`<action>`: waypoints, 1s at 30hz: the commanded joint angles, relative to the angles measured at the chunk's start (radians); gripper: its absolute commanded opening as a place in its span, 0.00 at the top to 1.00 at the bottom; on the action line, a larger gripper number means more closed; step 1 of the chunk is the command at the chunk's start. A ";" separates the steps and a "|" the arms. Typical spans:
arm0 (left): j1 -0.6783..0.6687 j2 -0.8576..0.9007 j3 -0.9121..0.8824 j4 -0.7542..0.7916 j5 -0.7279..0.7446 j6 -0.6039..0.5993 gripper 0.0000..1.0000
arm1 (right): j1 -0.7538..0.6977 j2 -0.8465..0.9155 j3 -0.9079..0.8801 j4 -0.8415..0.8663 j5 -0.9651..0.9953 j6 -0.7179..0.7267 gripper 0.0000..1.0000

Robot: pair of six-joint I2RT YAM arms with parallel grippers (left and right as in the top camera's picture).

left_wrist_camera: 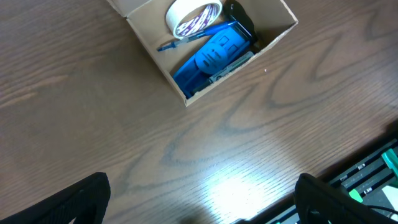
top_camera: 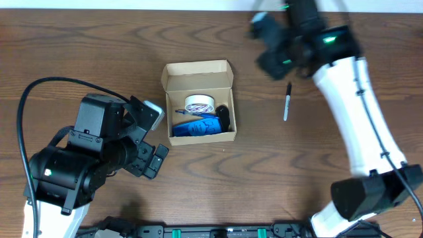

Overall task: Pack container
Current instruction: 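Move the right gripper out to the black Sharpie marker, then lower the right gripper and grasp the black Sharpie marker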

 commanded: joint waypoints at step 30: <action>0.000 0.001 0.017 -0.004 0.007 0.013 0.05 | -0.080 0.139 -0.544 0.400 0.252 0.897 0.32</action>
